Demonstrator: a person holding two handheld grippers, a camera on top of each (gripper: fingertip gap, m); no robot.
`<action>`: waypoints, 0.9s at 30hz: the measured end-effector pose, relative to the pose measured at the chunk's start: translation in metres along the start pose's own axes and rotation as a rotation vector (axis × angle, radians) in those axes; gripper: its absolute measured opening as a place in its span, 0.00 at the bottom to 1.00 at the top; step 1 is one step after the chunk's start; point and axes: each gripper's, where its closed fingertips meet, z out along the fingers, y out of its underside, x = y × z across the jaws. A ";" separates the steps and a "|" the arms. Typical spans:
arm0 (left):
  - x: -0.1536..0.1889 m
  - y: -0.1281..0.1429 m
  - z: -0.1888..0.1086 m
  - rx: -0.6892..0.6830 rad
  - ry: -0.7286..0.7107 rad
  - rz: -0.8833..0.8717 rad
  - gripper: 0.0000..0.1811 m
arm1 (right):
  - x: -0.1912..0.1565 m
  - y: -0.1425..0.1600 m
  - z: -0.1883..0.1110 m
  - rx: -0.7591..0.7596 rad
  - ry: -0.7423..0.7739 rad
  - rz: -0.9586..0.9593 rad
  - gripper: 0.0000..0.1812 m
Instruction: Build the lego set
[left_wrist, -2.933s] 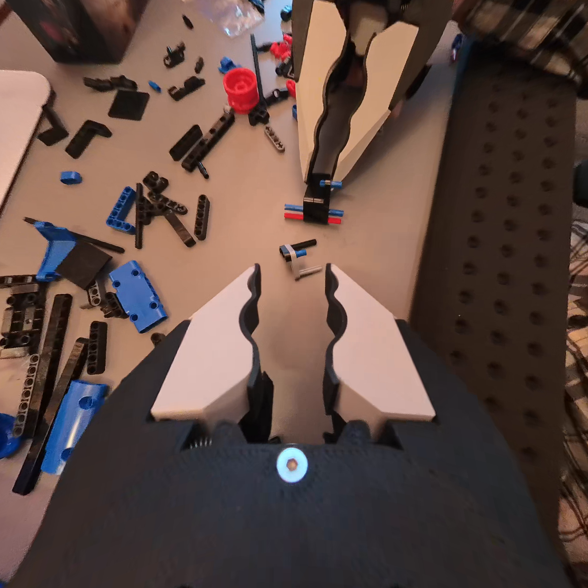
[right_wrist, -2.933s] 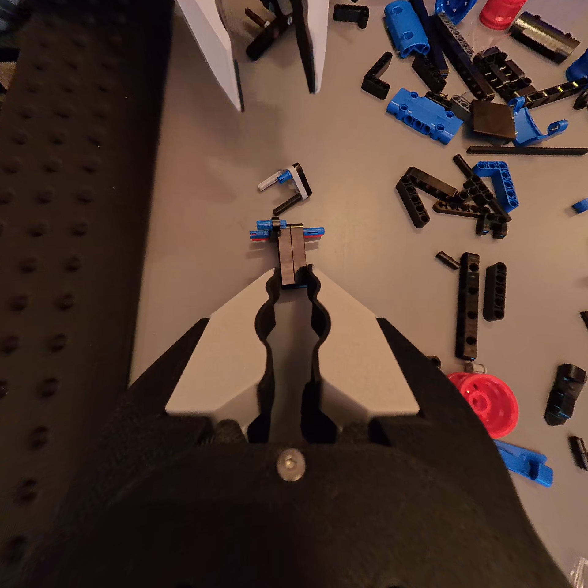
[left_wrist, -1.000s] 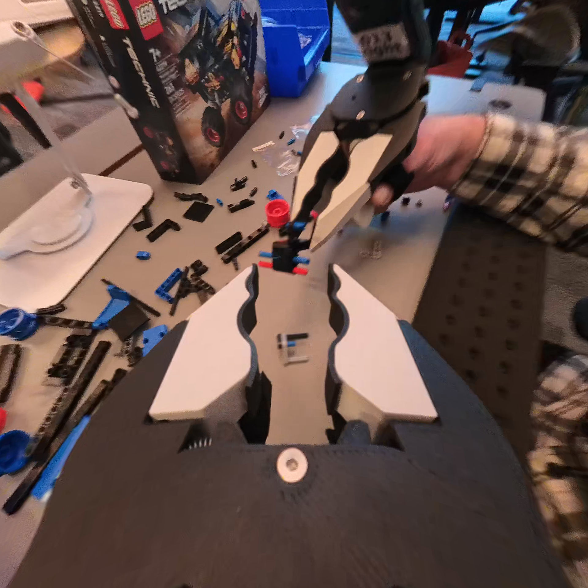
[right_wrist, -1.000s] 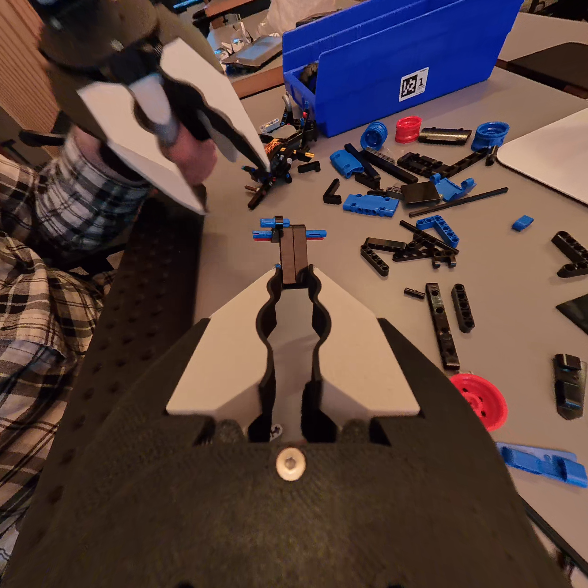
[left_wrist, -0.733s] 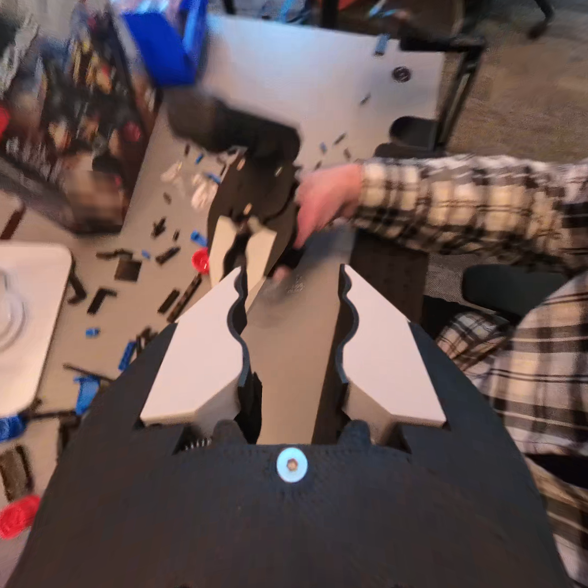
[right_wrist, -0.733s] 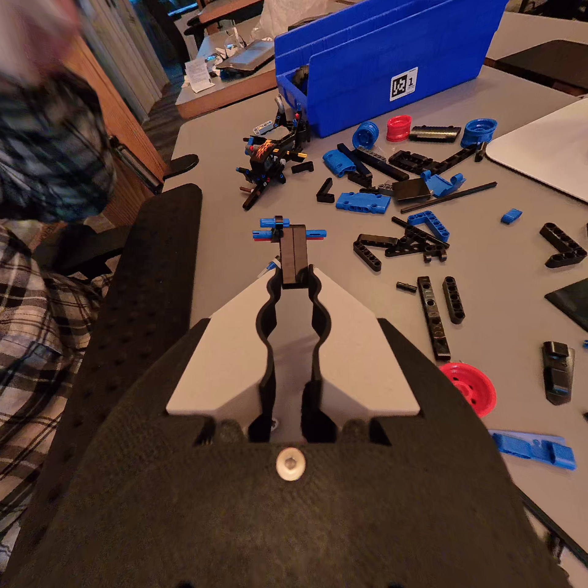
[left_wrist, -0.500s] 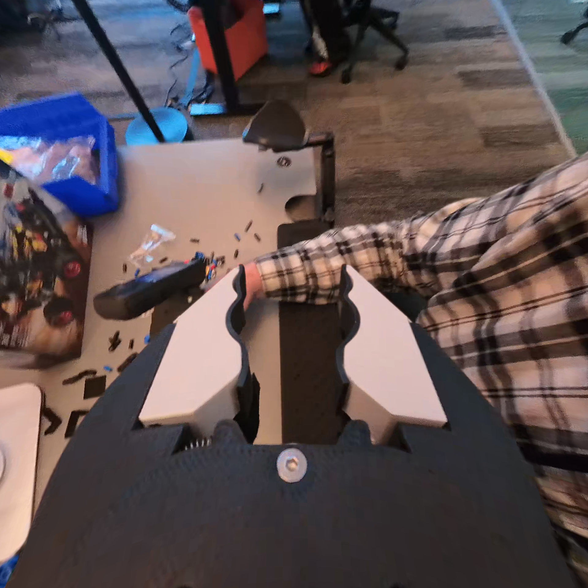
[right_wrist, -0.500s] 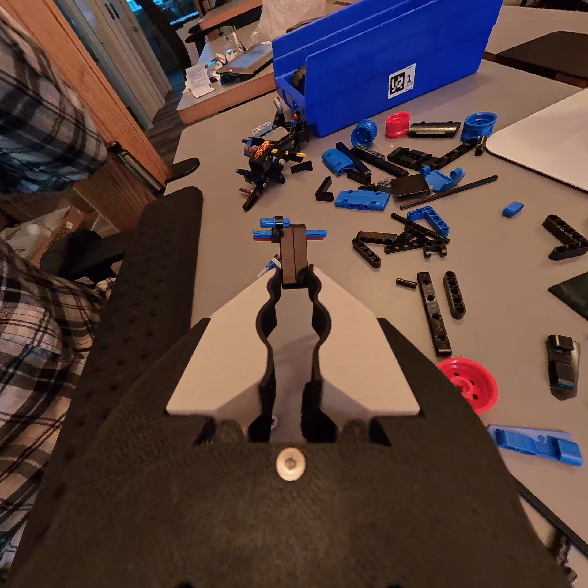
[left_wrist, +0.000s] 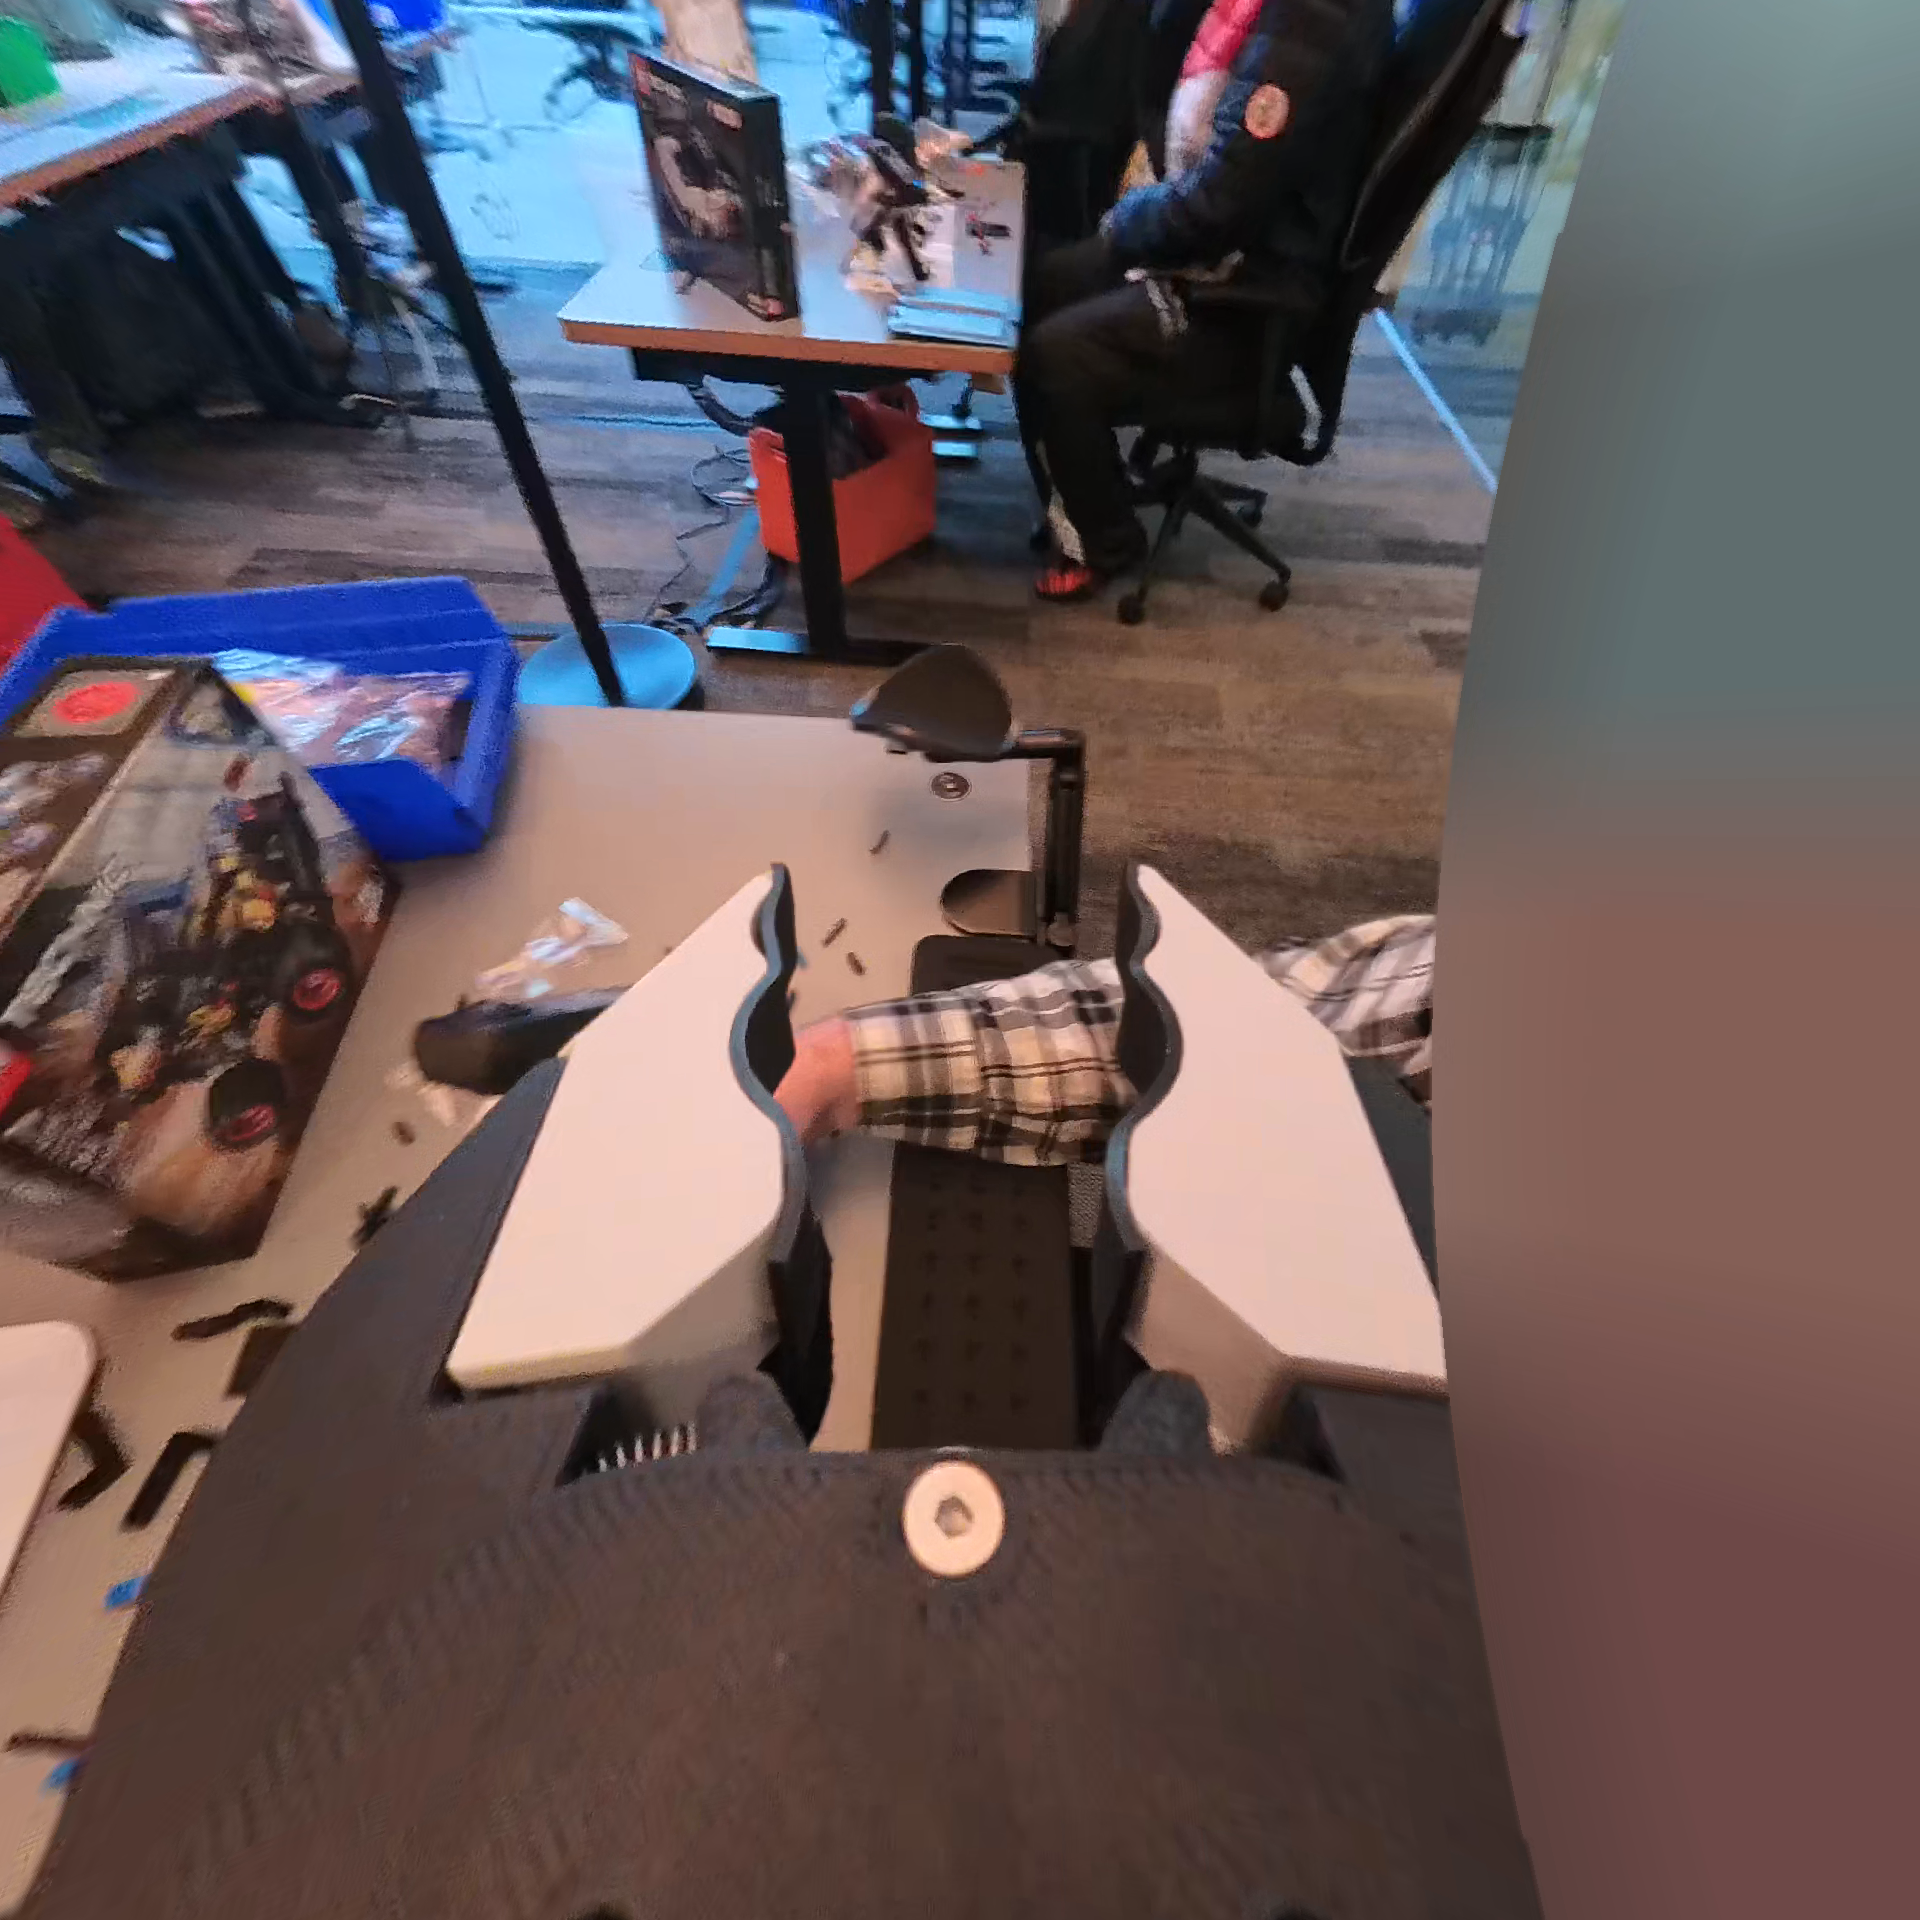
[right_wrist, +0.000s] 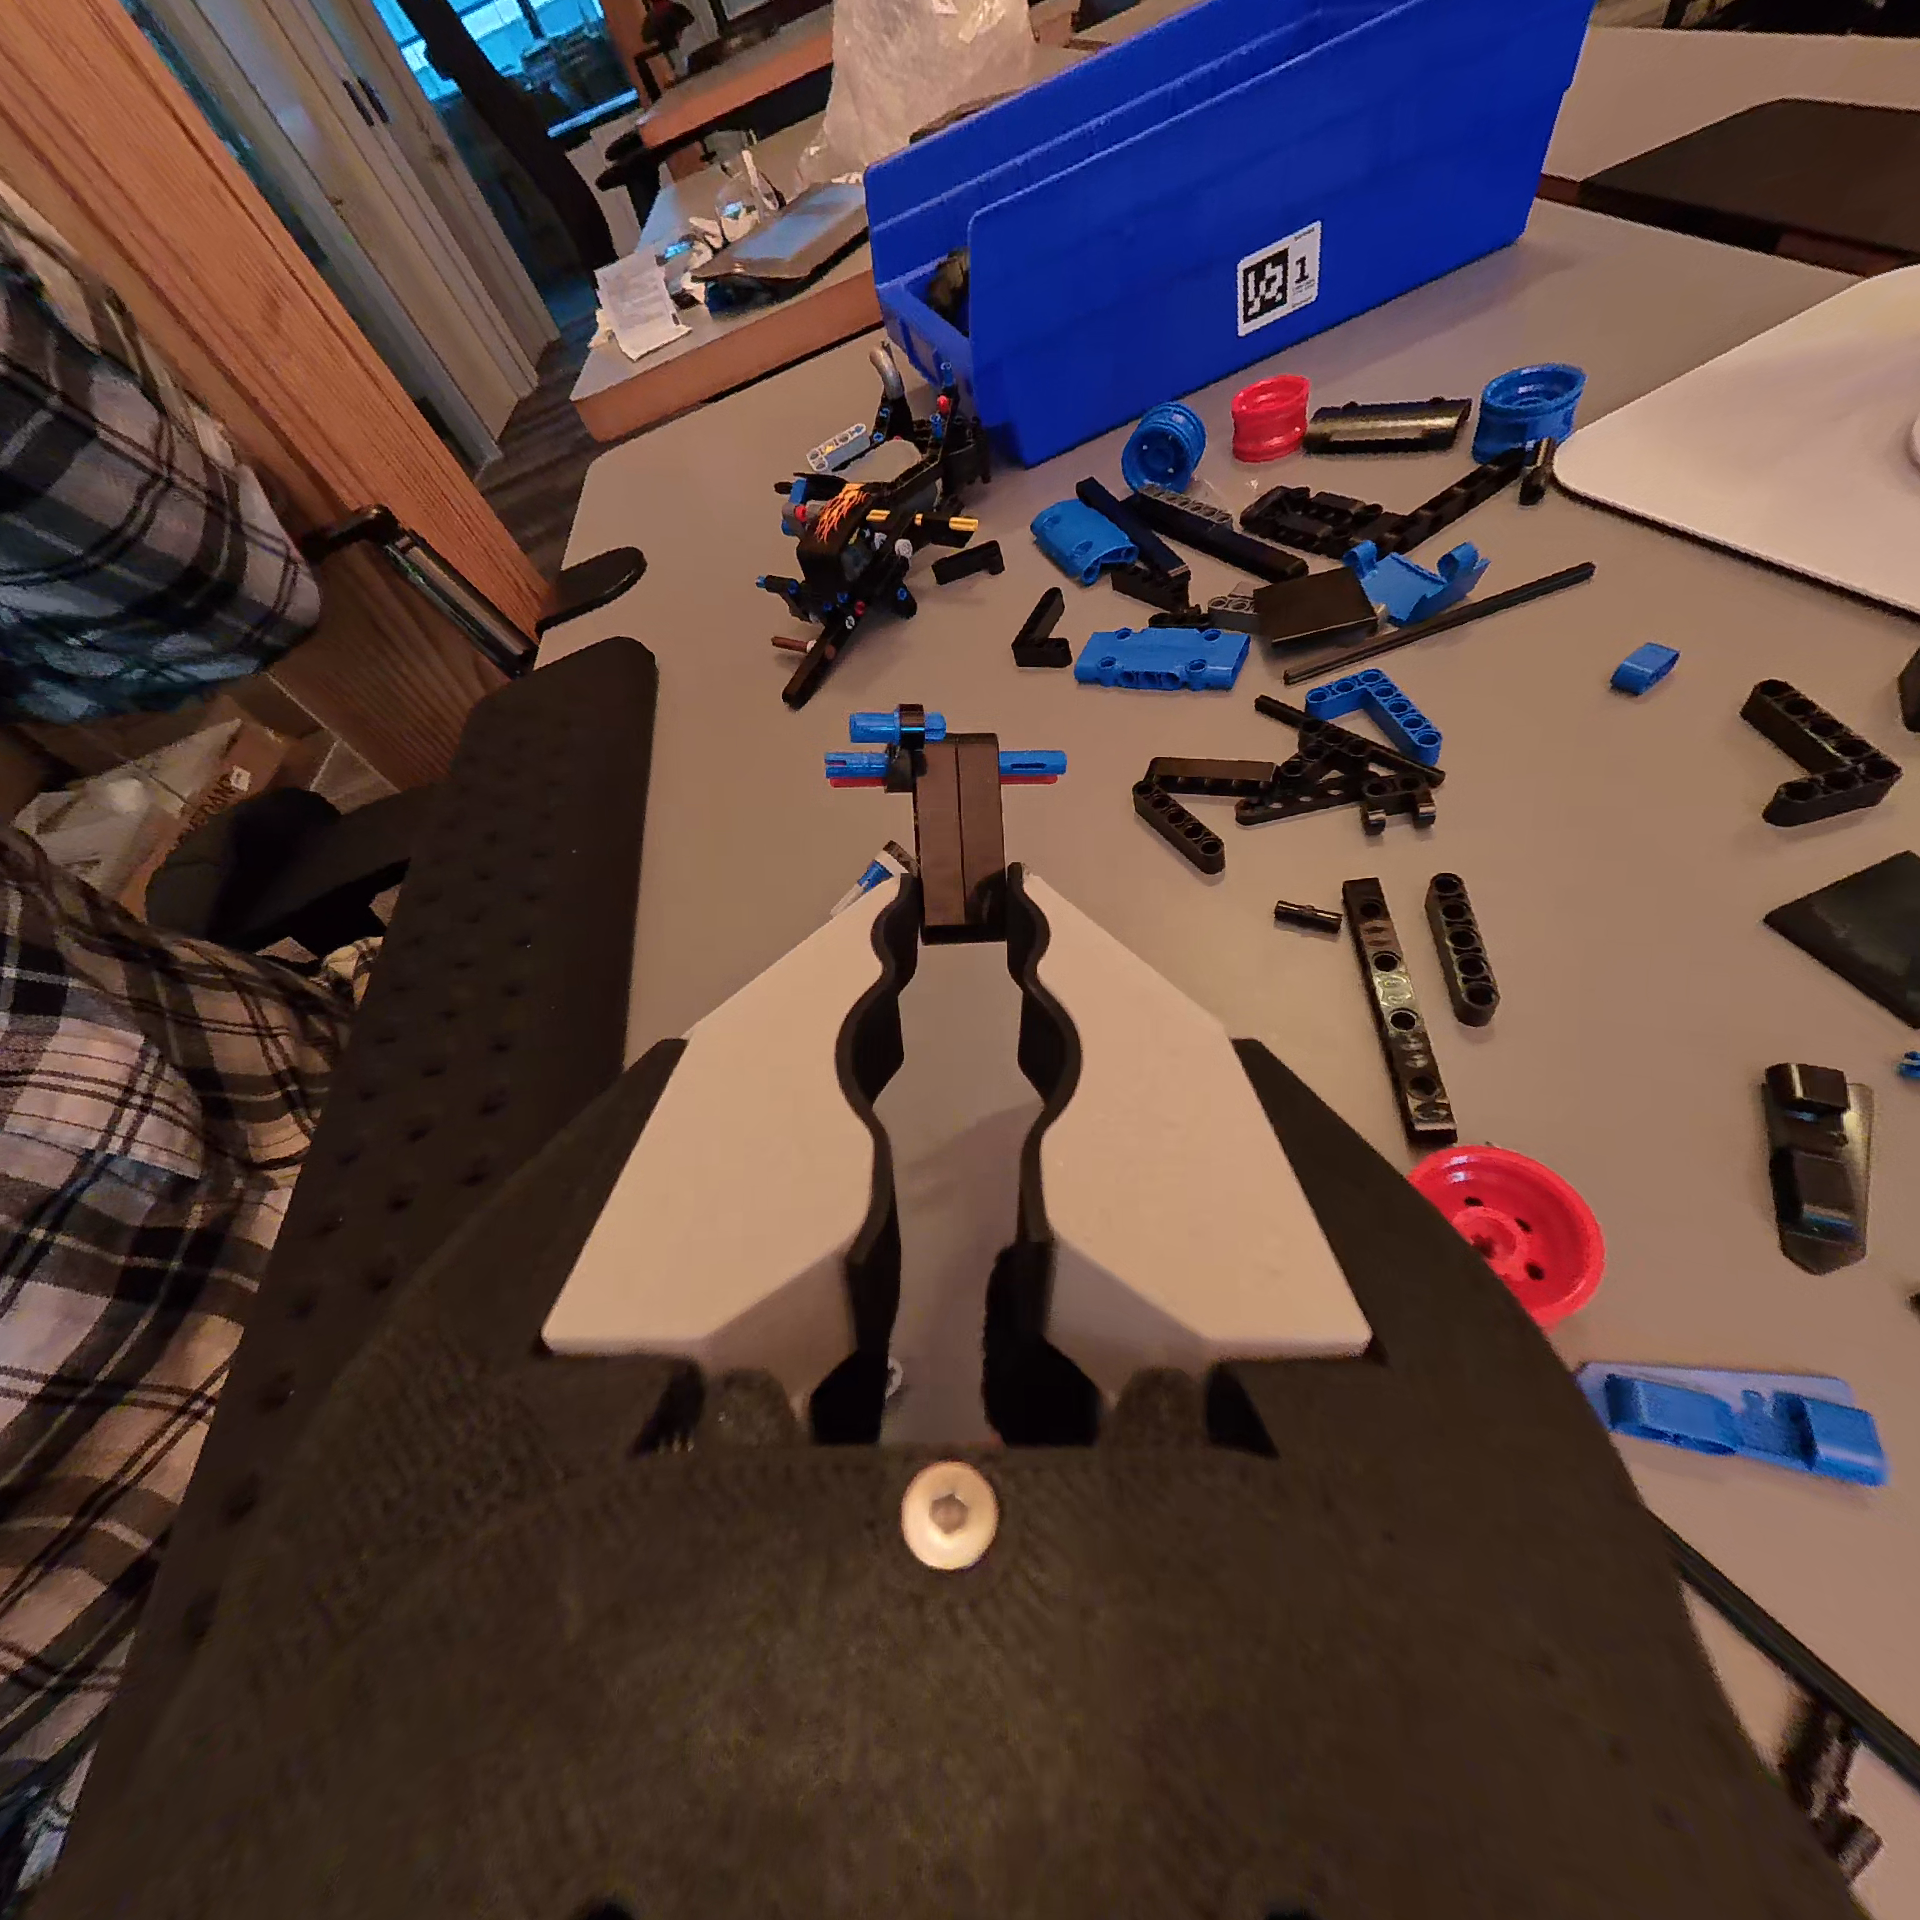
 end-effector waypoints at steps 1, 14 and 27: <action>-0.014 0.006 -0.007 0.006 -0.050 -0.006 0.34 | 0.000 0.000 0.000 0.000 0.003 -0.003 0.08; -0.163 0.226 -0.032 0.038 -0.425 -0.185 0.41 | -0.002 -0.011 0.008 0.014 0.038 -0.053 0.08; -0.186 0.265 -0.033 0.042 -0.514 -0.061 0.24 | 0.001 -0.040 0.032 -0.012 0.009 -0.008 0.08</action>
